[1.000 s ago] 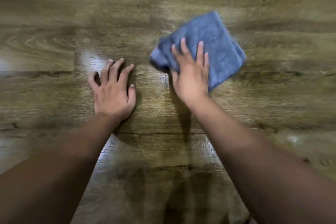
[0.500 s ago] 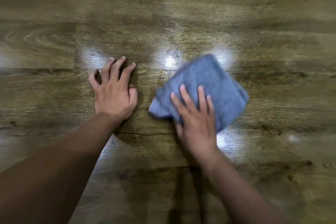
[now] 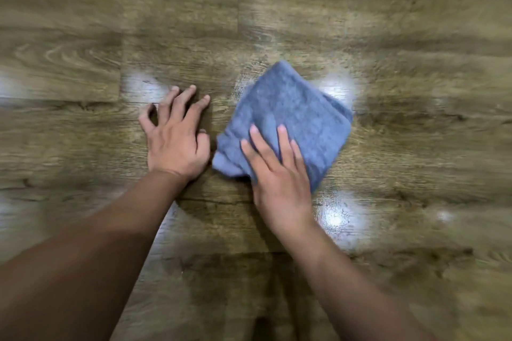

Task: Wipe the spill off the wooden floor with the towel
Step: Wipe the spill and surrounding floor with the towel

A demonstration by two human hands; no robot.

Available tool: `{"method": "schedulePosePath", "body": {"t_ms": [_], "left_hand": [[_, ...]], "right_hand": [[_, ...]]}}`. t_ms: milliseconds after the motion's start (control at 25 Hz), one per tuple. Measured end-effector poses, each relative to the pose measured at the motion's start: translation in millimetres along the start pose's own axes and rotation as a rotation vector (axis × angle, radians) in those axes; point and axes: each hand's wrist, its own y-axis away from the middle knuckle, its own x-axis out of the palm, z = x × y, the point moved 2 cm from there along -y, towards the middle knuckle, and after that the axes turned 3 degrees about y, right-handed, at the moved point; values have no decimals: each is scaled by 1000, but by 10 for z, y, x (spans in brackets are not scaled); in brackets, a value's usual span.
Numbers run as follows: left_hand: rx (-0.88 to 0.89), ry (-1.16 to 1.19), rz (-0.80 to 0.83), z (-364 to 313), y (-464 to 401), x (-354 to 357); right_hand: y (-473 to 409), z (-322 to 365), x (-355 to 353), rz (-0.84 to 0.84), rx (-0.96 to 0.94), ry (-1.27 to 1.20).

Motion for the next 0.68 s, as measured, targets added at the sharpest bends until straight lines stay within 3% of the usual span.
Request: {"method": "schedulePosePath", "body": {"t_ms": [160,280,400,680], "left_hand": [[-6,7,7,-5,-9,-11],[-12,-11,20,-17,-8,-10],[-6,-25,18,-20,-15,-8],[-3,4,-10,-9,4,-16]], "right_hand": [[661,-445,-75,5,22,62],[417,-730,-231,171,150,91],[-123,-528,-196,236,9,167],[-632,101,-58,19,88,159]]}}
